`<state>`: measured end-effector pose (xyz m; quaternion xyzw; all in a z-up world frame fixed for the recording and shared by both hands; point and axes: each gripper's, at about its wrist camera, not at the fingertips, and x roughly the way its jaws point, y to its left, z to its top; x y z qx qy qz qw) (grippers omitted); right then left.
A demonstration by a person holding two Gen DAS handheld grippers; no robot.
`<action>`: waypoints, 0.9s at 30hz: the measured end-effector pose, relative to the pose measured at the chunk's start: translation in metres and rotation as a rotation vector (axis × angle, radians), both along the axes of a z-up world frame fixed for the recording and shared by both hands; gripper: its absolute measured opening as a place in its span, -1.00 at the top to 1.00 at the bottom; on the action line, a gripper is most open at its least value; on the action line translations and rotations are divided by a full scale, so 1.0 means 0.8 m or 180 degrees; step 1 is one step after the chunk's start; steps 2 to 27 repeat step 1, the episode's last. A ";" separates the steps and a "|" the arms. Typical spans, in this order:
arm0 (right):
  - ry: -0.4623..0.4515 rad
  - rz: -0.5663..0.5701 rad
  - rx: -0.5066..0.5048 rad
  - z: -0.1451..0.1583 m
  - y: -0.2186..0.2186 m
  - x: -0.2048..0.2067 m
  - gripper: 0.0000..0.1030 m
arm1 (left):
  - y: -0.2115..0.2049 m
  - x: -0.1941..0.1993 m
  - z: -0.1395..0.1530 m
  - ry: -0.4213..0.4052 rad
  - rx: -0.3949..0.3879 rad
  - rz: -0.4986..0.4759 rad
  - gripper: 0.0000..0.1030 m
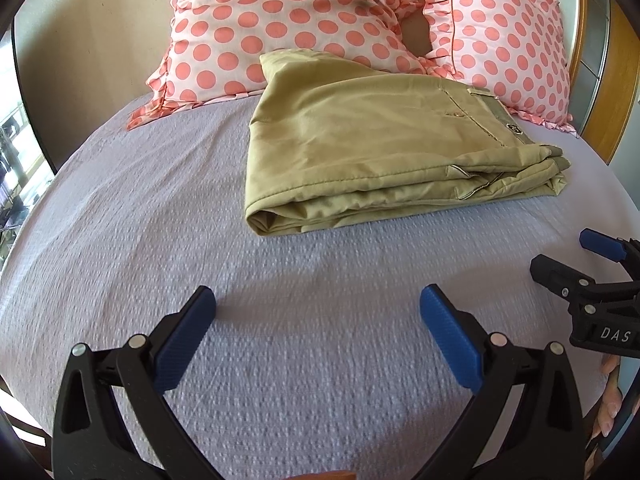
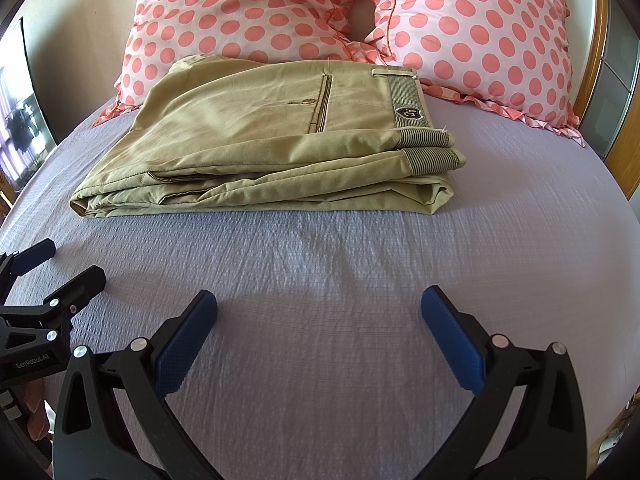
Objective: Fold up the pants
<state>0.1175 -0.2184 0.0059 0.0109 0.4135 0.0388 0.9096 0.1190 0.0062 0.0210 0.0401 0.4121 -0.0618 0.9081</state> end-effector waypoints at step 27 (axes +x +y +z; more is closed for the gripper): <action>0.0000 0.0000 0.0000 0.000 0.000 0.000 -0.97 | 0.000 0.000 0.000 -0.0003 -0.0003 -0.0001 -0.97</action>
